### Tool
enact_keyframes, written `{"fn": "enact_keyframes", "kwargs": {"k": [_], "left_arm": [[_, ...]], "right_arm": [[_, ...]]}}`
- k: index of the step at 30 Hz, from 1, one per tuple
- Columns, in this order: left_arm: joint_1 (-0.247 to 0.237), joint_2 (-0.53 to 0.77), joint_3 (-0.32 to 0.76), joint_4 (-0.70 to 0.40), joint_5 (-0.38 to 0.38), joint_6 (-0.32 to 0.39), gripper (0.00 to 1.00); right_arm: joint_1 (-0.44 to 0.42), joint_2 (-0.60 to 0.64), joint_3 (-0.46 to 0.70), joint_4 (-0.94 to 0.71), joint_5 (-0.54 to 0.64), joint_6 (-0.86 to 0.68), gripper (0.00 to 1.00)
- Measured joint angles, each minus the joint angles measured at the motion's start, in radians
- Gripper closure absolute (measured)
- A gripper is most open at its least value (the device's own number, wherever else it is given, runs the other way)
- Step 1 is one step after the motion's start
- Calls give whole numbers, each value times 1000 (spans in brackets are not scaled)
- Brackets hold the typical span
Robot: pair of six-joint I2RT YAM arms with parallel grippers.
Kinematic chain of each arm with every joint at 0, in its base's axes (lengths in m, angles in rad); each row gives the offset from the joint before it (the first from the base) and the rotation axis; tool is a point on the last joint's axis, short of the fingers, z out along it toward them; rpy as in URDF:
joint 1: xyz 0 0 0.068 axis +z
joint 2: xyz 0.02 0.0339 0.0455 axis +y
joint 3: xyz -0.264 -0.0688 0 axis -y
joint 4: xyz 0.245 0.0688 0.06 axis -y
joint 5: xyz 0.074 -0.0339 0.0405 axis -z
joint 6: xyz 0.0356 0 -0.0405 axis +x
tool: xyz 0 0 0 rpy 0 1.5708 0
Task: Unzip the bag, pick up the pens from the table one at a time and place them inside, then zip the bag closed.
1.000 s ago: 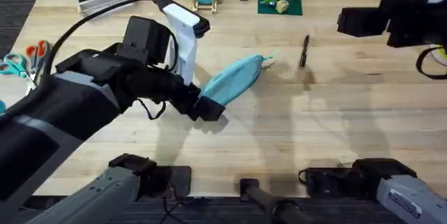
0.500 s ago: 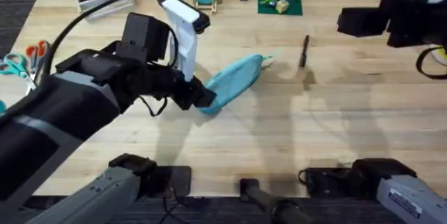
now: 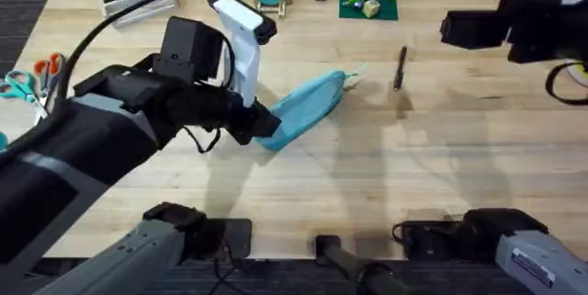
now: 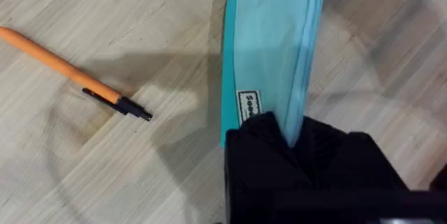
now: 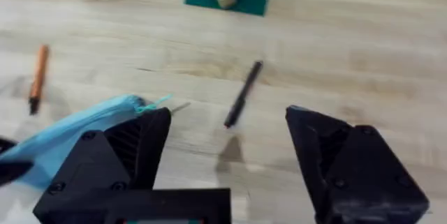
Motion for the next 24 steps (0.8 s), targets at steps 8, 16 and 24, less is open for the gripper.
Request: {"fn": "enact_keyframes", "kwargs": {"k": [8, 16, 24], "left_arm": [[0, 0, 0, 0, 0, 0, 959], [0, 0, 0, 0, 0, 0, 959], [0, 0, 0, 0, 0, 0, 959]], "right_arm": [[0, 73, 26, -20, -225, -275, 9], [0, 349, 366, -395, -334, -523, 9], [0, 713, 921, -863, -330, -860, 7]]}}
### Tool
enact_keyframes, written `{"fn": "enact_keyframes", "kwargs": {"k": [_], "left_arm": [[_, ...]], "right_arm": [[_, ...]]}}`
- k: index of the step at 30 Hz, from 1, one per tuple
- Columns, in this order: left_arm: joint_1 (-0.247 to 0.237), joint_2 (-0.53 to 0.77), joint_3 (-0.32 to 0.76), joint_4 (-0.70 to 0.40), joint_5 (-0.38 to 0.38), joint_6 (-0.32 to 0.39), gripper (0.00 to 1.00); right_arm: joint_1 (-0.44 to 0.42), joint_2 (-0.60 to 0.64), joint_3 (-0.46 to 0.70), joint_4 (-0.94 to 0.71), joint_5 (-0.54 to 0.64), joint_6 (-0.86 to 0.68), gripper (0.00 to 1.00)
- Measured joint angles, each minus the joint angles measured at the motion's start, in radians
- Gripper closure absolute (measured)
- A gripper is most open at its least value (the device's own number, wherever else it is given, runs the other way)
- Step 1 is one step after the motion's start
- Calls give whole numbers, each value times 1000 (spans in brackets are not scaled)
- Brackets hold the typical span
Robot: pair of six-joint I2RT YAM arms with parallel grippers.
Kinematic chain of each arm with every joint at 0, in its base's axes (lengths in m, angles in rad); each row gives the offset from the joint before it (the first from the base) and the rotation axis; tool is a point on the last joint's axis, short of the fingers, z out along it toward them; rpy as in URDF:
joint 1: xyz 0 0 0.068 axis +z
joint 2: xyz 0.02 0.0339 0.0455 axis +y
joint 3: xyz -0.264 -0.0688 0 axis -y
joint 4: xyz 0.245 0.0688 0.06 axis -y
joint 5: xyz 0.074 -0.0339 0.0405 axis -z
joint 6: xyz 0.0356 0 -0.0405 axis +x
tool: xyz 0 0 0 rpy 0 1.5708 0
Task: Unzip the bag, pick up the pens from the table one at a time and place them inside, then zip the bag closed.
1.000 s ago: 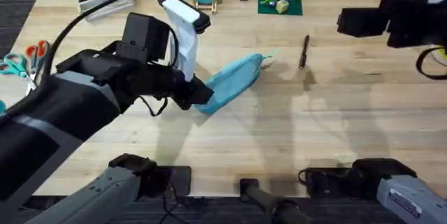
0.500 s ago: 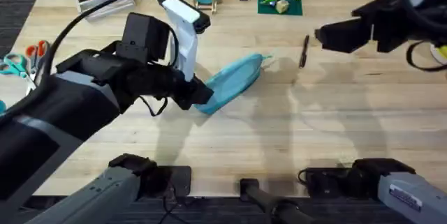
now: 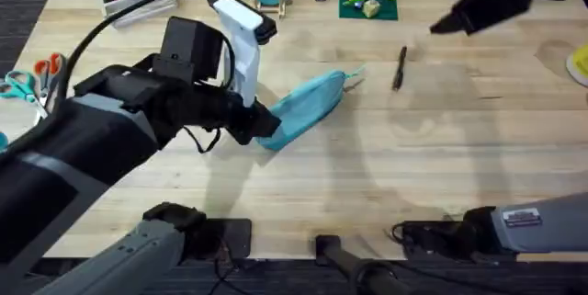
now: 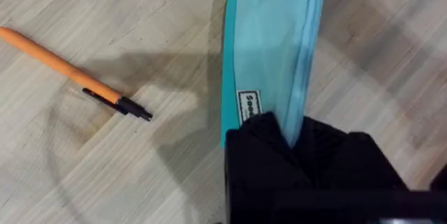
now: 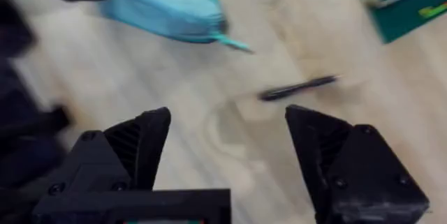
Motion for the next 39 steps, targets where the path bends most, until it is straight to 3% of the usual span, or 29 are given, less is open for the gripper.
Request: {"fn": "enact_keyframes", "kwargs": {"k": [7, 18, 25, 32, 39], "left_arm": [[0, 0, 0, 0, 0, 0, 959], [0, 0, 0, 0, 0, 0, 959], [0, 0, 0, 0, -1, 0, 959], [0, 0, 0, 0, -1, 0, 959], [0, 0, 0, 0, -1, 0, 959]], "right_arm": [[0, 88, 13, 107, 118, -58, 6], [10, 89, 13, 396, 138, -132, 6], [11, 111, 16, 416, 36, -445, 6], [11, 224, 17, 298, -87, -751, 6], [11, 359, 17, 280, -257, -925, 6]]}}
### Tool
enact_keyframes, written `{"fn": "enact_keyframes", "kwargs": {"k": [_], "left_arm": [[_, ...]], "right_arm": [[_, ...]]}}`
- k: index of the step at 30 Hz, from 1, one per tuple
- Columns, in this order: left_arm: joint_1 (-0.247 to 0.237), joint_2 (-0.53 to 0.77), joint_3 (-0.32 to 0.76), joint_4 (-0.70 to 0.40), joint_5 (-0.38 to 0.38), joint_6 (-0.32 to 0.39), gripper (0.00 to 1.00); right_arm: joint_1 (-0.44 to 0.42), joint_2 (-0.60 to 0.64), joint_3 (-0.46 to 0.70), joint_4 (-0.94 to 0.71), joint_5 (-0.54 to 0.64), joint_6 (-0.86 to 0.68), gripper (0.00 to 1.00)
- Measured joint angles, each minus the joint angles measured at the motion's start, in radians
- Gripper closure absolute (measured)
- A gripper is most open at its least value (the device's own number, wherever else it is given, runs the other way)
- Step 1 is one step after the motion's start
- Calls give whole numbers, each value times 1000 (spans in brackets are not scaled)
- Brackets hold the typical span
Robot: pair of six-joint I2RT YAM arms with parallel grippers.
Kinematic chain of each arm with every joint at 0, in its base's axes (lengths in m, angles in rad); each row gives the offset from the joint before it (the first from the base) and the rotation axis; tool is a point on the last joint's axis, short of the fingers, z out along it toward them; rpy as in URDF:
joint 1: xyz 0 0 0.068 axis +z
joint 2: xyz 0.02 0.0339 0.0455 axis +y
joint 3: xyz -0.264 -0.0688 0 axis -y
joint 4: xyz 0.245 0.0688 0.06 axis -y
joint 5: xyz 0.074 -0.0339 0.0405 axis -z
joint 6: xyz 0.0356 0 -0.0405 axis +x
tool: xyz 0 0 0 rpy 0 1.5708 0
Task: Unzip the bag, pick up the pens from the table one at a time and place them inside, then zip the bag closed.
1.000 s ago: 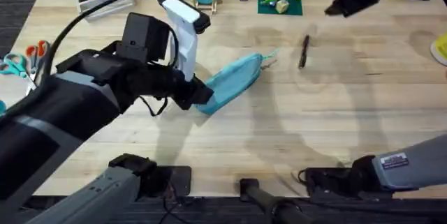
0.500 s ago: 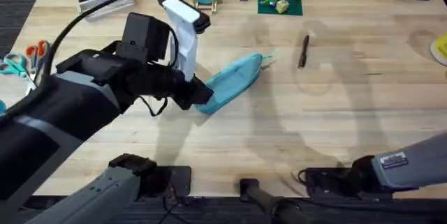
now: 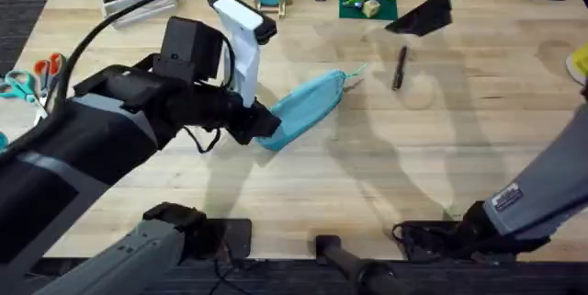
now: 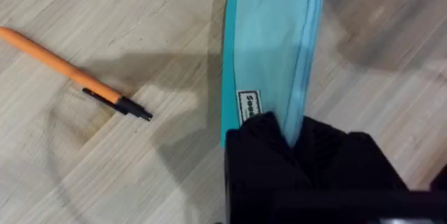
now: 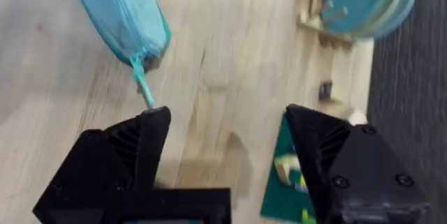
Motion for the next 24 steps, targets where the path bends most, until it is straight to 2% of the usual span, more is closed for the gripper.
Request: {"fn": "enact_keyframes", "kwargs": {"k": [5, 10, 15, 18, 24], "left_arm": [[0, 0, 0, 0, 0, 0, 959], [0, 0, 0, 0, 0, 0, 959], [0, 0, 0, 0, 0, 0, 959], [0, 0, 0, 0, 0, 0, 959], [0, 0, 0, 0, 0, 0, 959]], "right_arm": [[0, 56, 0, -41, -73, -93, 6], [0, 87, 0, -157, -99, -171, 6], [0, 95, 0, -191, -107, -202, 6], [0, 98, 0, -165, -107, -210, 6], [0, 142, 0, -11, -108, -218, 6]]}}
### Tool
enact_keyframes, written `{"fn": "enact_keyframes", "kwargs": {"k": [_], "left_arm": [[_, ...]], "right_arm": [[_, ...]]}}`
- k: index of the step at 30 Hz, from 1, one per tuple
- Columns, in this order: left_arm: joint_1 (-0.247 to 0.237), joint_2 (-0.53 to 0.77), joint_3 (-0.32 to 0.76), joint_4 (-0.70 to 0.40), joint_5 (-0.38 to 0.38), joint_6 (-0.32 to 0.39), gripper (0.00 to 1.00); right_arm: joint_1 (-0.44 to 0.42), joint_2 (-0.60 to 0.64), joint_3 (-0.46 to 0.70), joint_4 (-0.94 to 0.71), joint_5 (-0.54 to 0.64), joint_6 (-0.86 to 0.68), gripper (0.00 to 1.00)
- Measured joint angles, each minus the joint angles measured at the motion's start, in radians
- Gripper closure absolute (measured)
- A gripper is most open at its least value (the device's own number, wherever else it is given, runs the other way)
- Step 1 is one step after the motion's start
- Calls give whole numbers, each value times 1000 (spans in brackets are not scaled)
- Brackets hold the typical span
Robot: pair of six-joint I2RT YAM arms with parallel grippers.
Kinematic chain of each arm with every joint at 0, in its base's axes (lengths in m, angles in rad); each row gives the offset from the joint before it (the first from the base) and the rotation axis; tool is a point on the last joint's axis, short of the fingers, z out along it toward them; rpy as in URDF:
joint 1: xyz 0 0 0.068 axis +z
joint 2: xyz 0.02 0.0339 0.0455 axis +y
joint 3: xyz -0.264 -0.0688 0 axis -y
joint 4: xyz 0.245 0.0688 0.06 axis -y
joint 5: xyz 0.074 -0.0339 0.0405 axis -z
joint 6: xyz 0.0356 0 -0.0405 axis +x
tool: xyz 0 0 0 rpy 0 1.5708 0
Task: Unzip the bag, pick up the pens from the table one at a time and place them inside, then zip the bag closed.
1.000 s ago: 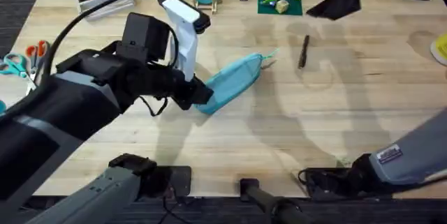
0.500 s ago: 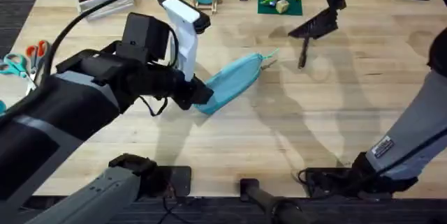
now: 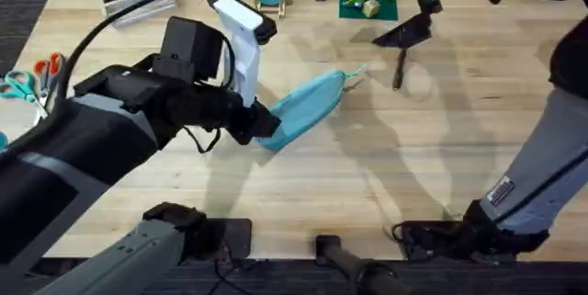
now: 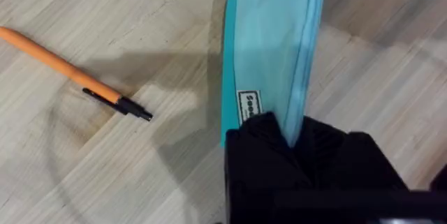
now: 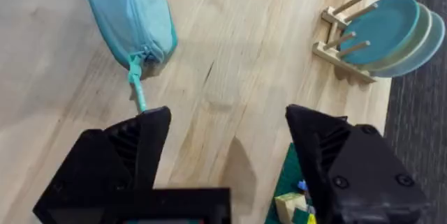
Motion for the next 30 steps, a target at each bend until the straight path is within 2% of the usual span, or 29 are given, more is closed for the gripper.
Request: {"fn": "enact_keyframes", "kwargs": {"k": [4, 8, 16, 21, 30], "left_arm": [[0, 0, 0, 0, 0, 0, 959], [0, 0, 0, 0, 0, 0, 959], [0, 0, 0, 0, 0, 0, 959], [0, 0, 0, 0, 0, 0, 959], [0, 0, 0, 0, 0, 0, 959]], "right_arm": [[9, 17, 0, 71, 4, -3, 6], [56, 19, 0, 98, 82, -2, 7], [171, 21, 0, -95, 282, -3, 7], [150, 21, 0, -165, 326, -3, 7], [134, 21, 0, -139, 347, -3, 6]]}}
